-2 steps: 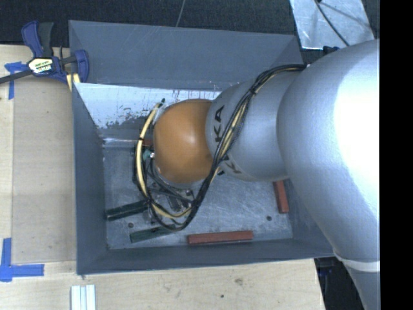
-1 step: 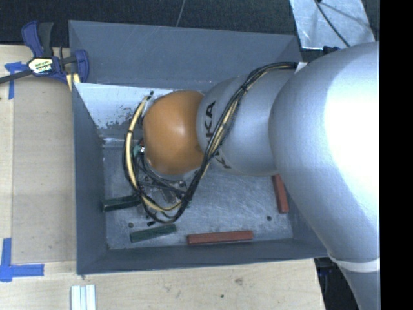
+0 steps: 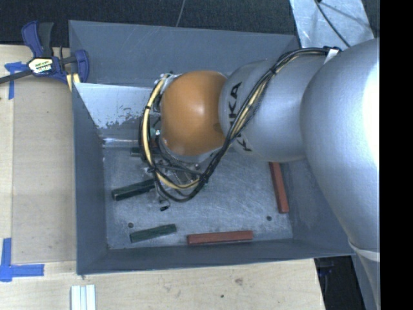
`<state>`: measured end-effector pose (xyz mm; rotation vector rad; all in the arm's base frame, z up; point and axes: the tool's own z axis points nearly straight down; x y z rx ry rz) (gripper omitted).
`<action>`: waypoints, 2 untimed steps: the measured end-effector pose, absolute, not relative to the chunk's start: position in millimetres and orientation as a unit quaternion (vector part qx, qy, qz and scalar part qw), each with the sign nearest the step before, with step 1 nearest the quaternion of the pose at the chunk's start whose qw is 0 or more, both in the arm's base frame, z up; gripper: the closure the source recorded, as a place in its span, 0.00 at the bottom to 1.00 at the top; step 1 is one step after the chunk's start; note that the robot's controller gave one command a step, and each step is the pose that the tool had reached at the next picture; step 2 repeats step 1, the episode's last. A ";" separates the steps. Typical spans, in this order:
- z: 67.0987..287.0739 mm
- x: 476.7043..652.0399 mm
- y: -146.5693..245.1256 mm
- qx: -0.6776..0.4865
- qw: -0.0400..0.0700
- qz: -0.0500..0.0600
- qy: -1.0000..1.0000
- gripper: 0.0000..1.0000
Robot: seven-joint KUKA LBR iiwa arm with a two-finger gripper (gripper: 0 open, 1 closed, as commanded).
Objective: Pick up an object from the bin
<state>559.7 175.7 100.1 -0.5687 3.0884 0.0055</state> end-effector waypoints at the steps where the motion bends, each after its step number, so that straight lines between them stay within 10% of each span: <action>1: 220.4 575.8 235.8 -0.158 0.002 0.001 0.988 1.00; 2: 220.4 575.8 235.8 -0.158 0.002 0.001 0.988 1.00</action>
Offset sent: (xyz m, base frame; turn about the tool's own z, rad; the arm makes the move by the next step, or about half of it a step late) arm 0.0000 0.0000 0.0000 0.0000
